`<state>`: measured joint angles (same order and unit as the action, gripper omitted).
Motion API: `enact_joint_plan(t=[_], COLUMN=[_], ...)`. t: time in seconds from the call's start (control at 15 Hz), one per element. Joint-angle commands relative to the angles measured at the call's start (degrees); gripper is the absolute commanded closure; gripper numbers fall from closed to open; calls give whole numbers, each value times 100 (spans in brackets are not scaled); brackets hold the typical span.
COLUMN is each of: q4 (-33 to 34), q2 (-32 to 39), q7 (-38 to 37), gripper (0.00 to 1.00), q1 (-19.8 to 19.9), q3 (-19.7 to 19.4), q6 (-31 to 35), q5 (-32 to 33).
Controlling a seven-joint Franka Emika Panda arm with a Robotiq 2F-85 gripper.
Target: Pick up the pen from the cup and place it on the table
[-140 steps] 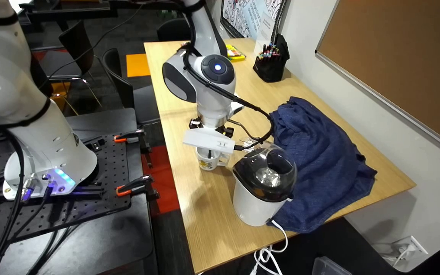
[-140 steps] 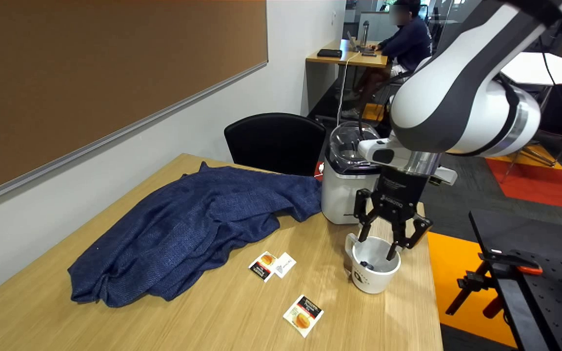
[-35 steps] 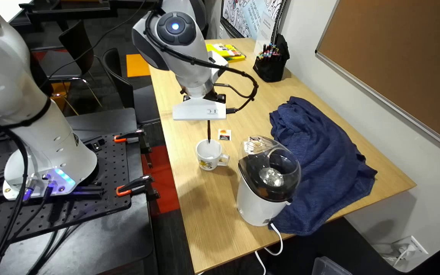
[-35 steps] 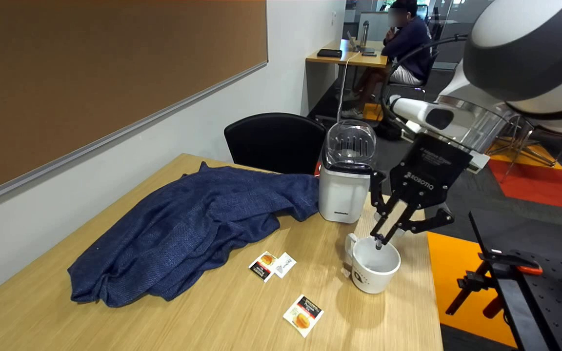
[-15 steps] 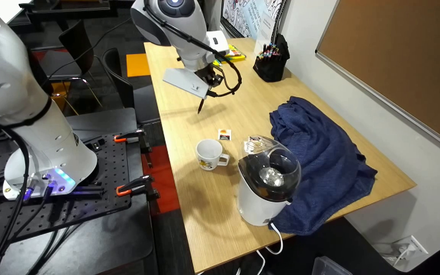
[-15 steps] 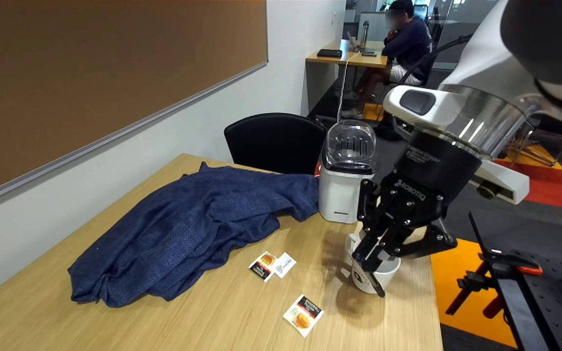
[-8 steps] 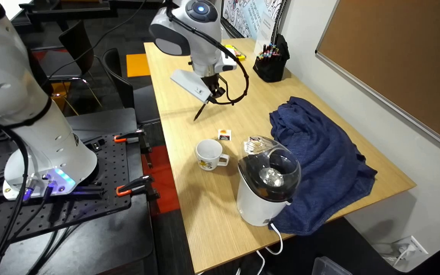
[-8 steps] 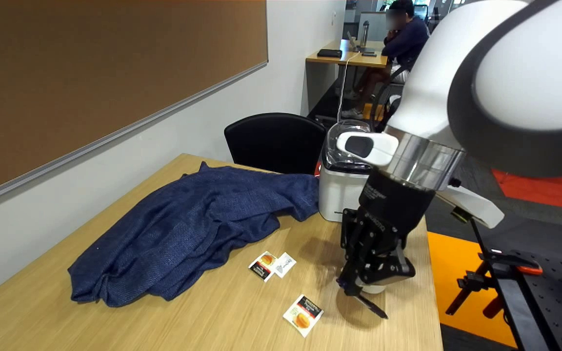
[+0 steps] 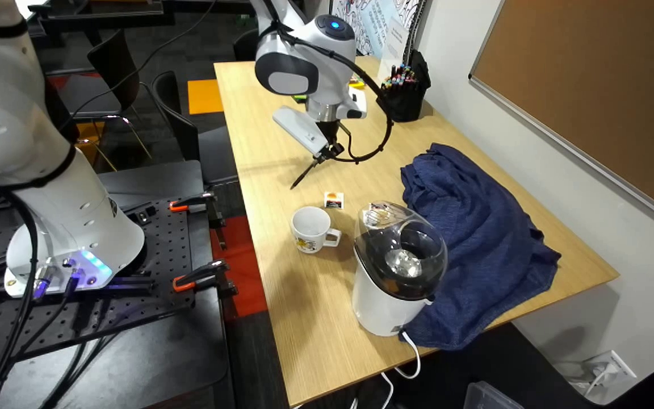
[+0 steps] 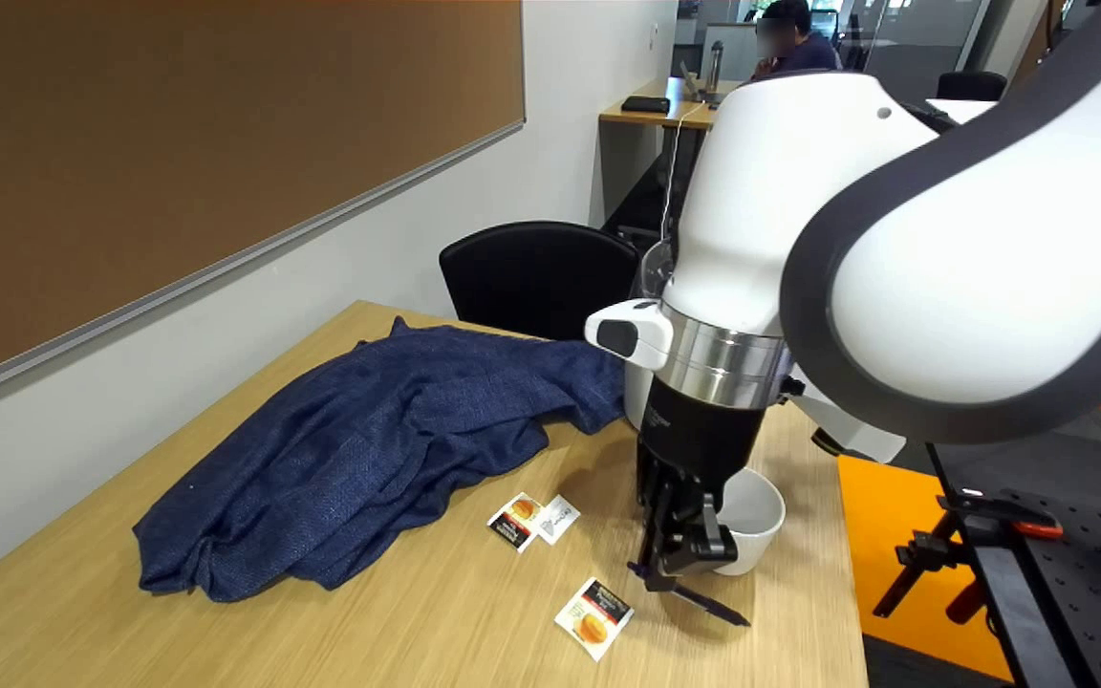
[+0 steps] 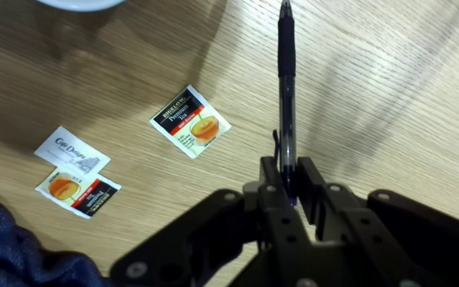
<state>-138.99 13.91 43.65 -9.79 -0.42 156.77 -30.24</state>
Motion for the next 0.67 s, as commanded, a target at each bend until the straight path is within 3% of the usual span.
enact_joint_plan(t=[0.0, 0.6], q4=[479, 1149], q2=[334, 1341], q7=[-633, -1510], gripper=[96, 96], q1=[534, 849], q3=[450, 875], q6=[-502, -647], q5=[624, 1692])
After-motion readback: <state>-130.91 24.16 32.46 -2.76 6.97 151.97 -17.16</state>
